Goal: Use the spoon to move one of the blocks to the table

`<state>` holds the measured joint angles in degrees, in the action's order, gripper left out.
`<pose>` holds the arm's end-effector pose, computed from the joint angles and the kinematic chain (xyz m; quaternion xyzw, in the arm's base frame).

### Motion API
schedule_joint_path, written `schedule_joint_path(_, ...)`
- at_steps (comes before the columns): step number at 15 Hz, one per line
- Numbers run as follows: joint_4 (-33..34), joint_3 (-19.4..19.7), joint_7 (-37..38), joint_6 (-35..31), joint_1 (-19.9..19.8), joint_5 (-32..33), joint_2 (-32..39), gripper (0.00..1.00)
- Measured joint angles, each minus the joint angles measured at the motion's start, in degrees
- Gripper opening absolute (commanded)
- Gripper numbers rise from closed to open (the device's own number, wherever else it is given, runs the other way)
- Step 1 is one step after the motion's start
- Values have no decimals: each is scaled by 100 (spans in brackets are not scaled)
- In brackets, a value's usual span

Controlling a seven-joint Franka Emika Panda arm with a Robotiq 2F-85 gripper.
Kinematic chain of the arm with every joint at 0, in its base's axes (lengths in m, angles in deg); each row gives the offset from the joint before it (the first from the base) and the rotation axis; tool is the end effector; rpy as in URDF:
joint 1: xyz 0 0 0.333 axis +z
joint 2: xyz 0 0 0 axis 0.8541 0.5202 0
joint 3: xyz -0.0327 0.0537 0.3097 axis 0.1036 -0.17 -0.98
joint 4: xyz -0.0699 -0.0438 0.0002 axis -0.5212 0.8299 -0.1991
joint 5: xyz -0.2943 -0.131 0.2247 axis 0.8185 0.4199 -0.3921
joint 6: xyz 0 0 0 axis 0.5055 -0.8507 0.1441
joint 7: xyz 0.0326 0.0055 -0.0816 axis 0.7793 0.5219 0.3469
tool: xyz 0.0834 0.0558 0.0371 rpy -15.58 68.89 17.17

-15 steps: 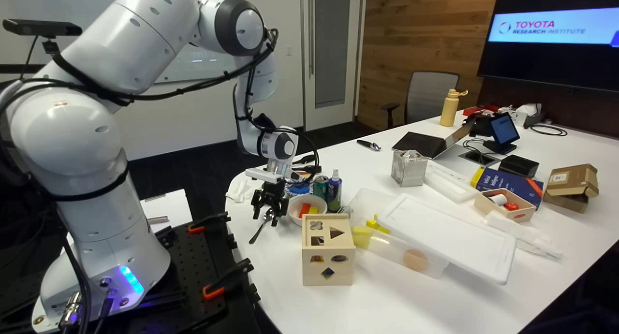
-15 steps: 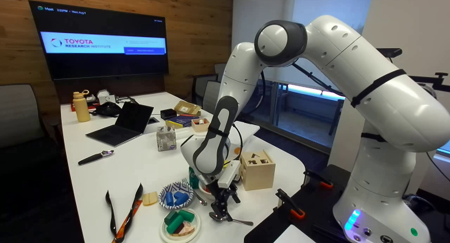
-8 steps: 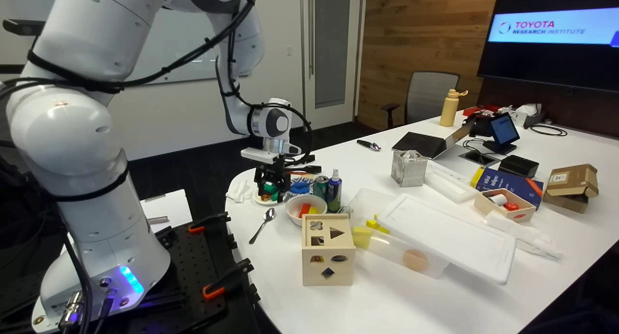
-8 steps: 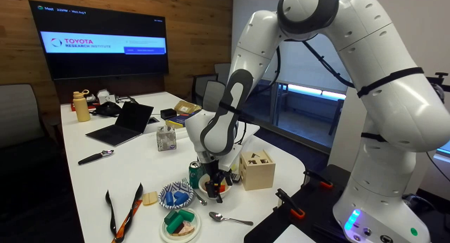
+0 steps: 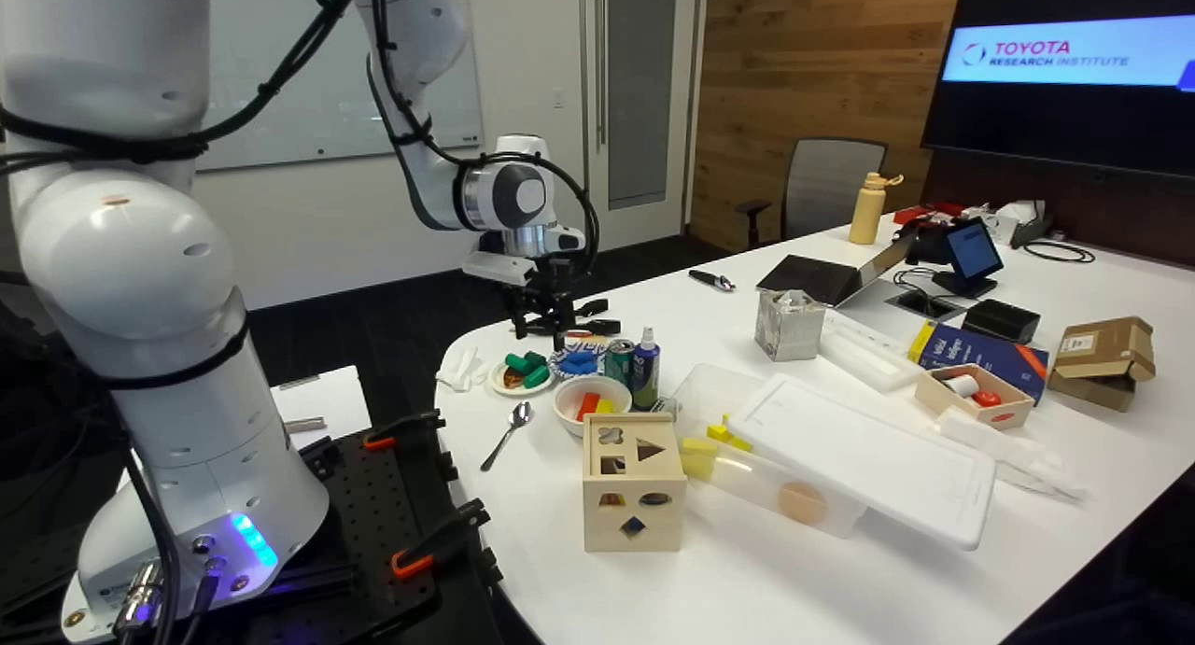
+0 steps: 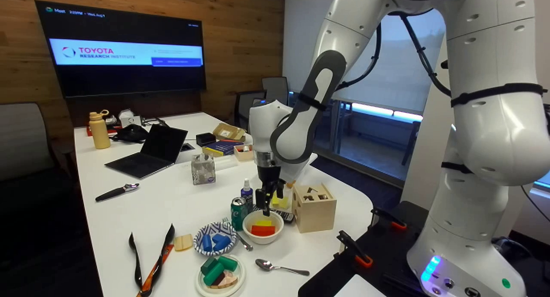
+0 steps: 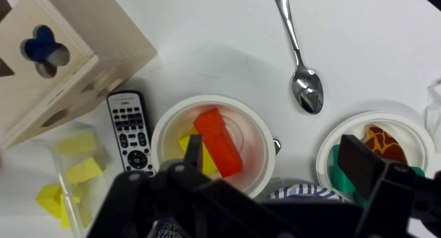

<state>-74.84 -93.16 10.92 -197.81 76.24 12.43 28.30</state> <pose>0.4318 0.1818 0.1725 0.9798 0.1915 -0.0197 0.0549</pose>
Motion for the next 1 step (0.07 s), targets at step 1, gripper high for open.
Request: schedule_joint_path(1, -56, 27, -12, -27, -19, 17, -85, 100)
